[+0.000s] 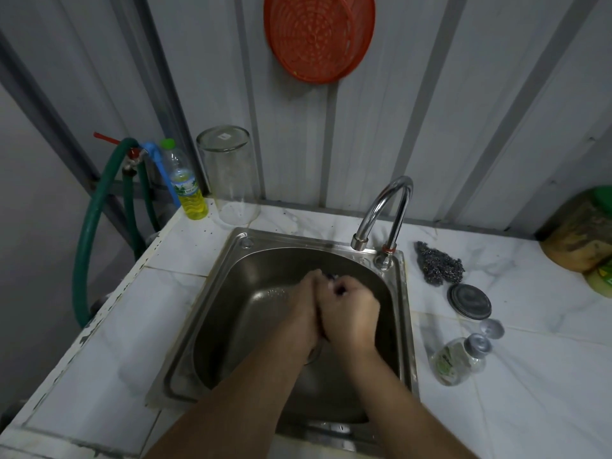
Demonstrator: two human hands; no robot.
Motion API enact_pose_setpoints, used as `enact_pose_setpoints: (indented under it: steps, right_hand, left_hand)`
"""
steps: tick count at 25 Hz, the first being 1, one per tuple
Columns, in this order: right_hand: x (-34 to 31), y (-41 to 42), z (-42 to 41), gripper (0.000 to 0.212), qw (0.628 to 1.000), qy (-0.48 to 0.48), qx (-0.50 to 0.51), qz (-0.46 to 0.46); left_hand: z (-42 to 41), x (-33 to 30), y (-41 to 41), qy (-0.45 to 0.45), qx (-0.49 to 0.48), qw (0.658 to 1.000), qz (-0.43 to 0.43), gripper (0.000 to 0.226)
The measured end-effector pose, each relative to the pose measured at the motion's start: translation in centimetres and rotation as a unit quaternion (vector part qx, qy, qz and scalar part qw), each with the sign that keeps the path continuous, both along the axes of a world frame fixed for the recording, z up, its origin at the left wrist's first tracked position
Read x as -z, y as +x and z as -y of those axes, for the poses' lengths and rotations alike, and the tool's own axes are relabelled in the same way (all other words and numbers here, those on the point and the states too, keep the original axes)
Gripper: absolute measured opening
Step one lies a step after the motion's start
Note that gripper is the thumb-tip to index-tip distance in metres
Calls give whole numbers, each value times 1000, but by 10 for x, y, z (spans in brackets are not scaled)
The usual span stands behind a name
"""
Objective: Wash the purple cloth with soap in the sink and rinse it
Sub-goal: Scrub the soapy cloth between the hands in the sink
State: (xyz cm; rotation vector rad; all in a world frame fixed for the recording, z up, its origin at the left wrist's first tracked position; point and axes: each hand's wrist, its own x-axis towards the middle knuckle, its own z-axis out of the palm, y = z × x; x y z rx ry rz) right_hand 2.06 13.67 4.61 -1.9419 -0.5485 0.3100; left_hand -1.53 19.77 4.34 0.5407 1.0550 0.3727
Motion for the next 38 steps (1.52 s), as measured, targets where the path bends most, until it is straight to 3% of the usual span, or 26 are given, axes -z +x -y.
enact_pose_setpoints:
  steps: [2, 5, 9, 11, 15, 18, 21, 23, 25, 28, 31, 32, 34, 35, 36, 38]
  right_hand:
    - [-1, 26, -7, 25, 996, -27, 23, -88]
    - [7, 41, -2, 21, 979, -24, 68, -191]
    - [10, -13, 11, 27, 991, 78, 14, -111]
    - [3, -21, 4, 31, 997, 63, -22, -42]
    - [1, 22, -12, 27, 988, -10, 91, -128]
    - [2, 42, -8, 21, 966, -1, 124, -227]
    - [0, -1, -6, 29, 991, 37, 63, -115]
    - [-2, -22, -8, 31, 999, 23, 18, -13]
    - [-1, -8, -15, 34, 999, -19, 41, 13]
    - [2, 41, -20, 31, 993, -73, 83, -52]
    - [18, 59, -16, 31, 979, -73, 97, -162]
    - [21, 56, -12, 37, 959, -52, 81, -265]
    - [17, 52, 1, 63, 873, -39, -17, -486]
    - [15, 50, 7, 71, 831, -31, -73, -551]
    - [11, 48, 12, 70, 807, -13, -100, -581]
    - [7, 47, 13, 52, 829, 76, -70, -549]
  left_hand:
    - [2, -4, 6, 14, 2, 999, -45, 15]
    - [-6, -7, 12, 35, 23, 998, -50, 23]
    - [-37, -7, 18, 155, 6, 979, -129, 35]
    - [-43, -5, 19, 183, 12, 968, -170, 36]
    - [-17, 8, 15, 72, 68, 990, -101, 21]
    - [-13, 8, 20, 63, 22, 996, -67, 31]
    - [-33, 5, 16, 94, -40, 994, -29, 42]
    - [-36, 10, 12, 145, -30, 987, -63, 44]
    - [-25, 14, 10, 94, 0, 993, -74, 36]
    - [-6, 8, 12, 36, 74, 996, -19, 29]
    - [-12, 6, 4, -41, 14, 996, 74, 45]
    - [-16, 3, -1, -49, -8, 995, 90, 46]
    - [-28, 1, -5, -51, -33, 992, 108, 51]
    - [-32, 2, -5, -40, -33, 993, 110, 57]
    - [-32, 0, -7, -21, -27, 994, 107, 66]
    - [-31, 2, -8, 50, 13, 996, 70, 85]
